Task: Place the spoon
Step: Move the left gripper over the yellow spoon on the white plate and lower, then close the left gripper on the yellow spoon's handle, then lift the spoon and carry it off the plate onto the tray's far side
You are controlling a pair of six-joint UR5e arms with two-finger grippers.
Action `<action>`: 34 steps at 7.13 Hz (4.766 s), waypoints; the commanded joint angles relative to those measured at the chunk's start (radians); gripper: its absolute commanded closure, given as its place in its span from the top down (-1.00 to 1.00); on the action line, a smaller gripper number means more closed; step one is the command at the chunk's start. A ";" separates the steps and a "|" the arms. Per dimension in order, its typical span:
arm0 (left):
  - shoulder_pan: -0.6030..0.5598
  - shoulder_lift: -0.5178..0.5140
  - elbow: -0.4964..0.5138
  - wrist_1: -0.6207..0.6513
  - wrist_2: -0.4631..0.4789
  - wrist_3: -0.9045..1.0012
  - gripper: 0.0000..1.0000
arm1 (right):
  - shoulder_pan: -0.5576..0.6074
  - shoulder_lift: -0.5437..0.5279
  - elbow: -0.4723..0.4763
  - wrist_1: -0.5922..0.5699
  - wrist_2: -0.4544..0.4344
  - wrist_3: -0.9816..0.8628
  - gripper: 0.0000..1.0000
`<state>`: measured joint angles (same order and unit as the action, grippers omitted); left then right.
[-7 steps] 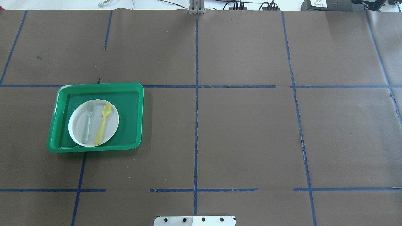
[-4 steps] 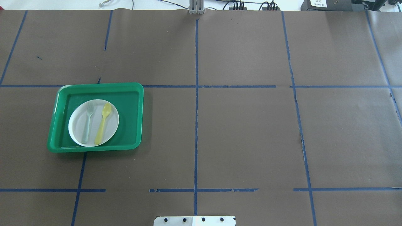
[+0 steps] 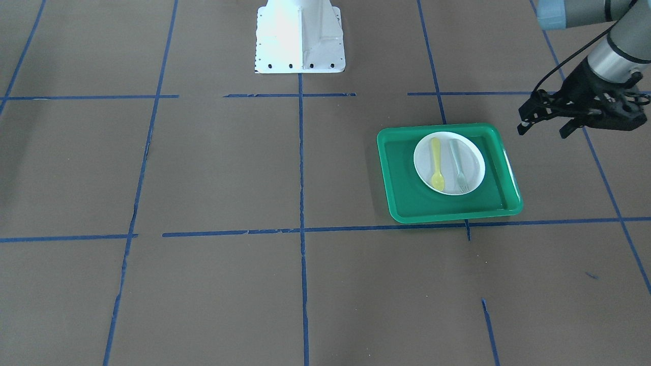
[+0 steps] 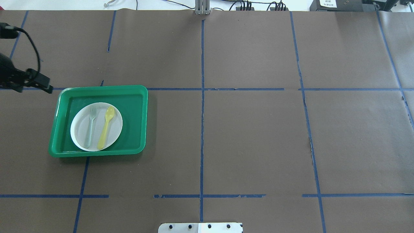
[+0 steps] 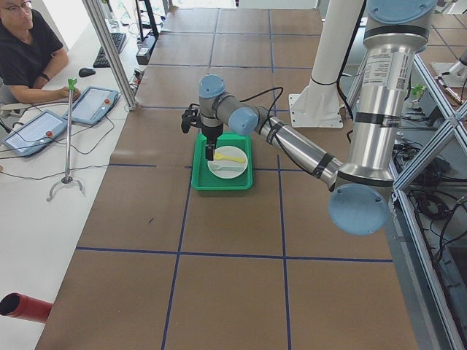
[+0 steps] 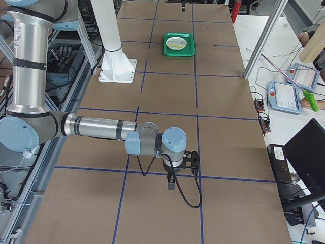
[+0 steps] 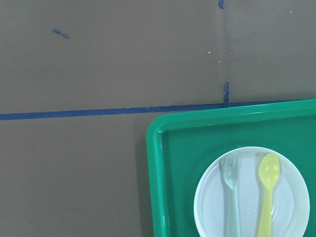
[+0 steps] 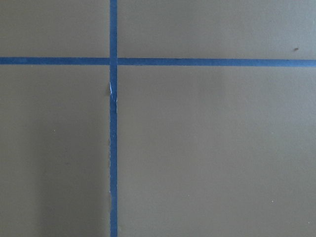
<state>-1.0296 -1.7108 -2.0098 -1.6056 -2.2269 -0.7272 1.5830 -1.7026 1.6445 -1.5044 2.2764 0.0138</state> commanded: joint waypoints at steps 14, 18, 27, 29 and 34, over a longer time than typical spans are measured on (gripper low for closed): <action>0.316 -0.154 0.344 -0.250 0.164 -0.235 0.30 | 0.000 0.000 0.000 0.000 0.000 0.000 1.00; 0.316 -0.154 0.344 -0.250 0.164 -0.235 0.03 | 0.000 0.000 0.000 0.000 0.000 0.000 1.00; 0.318 -0.151 0.342 -0.250 0.112 -0.232 -0.57 | 0.000 0.000 0.000 0.000 0.000 -0.001 1.00; 0.316 -0.148 0.335 -0.249 0.113 -0.225 -0.73 | 0.000 0.000 0.000 0.000 0.000 0.000 1.00; 0.213 -0.128 0.067 0.043 0.112 -0.143 -1.00 | 0.000 0.000 0.000 0.000 0.000 0.000 1.00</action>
<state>-0.7660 -1.8265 -1.8770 -1.6701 -2.1153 -0.9115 1.5831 -1.7027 1.6444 -1.5048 2.2764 0.0134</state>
